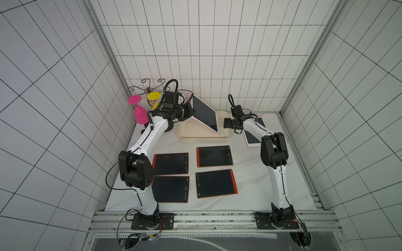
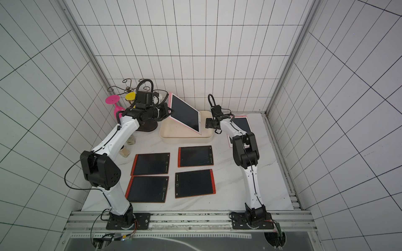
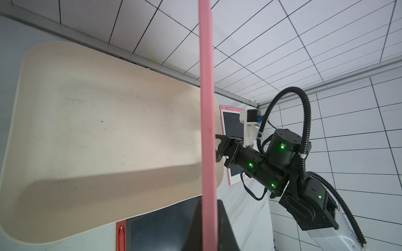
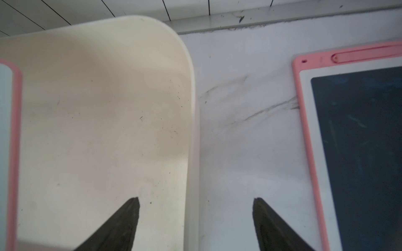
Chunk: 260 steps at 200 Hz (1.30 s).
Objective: Take out the writing tablet from the storage box
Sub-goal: Pick up the writing tablet from the storage box, then place the writing tablet at the center of the board.
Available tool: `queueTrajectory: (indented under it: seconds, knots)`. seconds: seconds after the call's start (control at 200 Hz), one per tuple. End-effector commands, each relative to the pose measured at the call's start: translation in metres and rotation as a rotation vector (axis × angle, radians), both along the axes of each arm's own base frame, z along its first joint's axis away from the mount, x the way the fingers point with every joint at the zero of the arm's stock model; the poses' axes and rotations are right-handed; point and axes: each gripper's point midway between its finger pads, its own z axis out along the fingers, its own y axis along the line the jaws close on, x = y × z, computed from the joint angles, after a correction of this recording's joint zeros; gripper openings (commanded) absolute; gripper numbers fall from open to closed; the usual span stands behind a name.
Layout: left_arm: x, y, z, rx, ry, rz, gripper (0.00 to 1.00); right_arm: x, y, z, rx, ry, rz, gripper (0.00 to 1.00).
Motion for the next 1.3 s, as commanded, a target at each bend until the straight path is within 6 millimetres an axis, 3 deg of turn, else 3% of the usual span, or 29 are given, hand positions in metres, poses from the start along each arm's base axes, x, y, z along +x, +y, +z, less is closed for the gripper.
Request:
queueTrajectory:
  seconds: [0.0,0.145,0.29,0.49,0.715,0.885,1.055,1.295]
  knots:
    - [-0.01,-0.001,0.047,-0.098,-0.108,-0.016,0.0,0.003,-0.023,0.081,0.022,-0.124,-0.077,0.89]
    - [-0.025,-0.005,0.06,-0.17,-0.117,-0.033,0.0,-0.007,-0.048,0.12,0.061,-0.161,-0.116,0.9]
    - [-0.044,-0.01,0.06,-0.26,-0.086,-0.047,0.0,-0.027,-0.081,0.153,0.106,-0.197,-0.151,0.9]
    - [-0.079,-0.046,0.047,-0.393,-0.035,-0.078,0.0,-0.058,-0.11,0.187,0.174,-0.237,-0.158,0.9]
    - [-0.123,-0.101,0.016,-0.449,0.03,-0.084,0.0,-0.095,-0.119,0.187,0.23,-0.215,-0.129,0.9]
    - [-0.156,-0.127,-0.007,-0.518,0.033,-0.039,0.0,-0.116,-0.127,0.19,0.252,-0.221,-0.114,0.9]
    - [-0.176,-0.151,-0.024,-0.547,0.052,-0.05,0.0,-0.132,-0.128,0.198,0.291,-0.256,-0.111,0.9]
    - [-0.19,-0.192,-0.038,-0.601,0.079,-0.11,0.0,-0.144,-0.124,0.19,0.324,-0.251,-0.092,0.89]
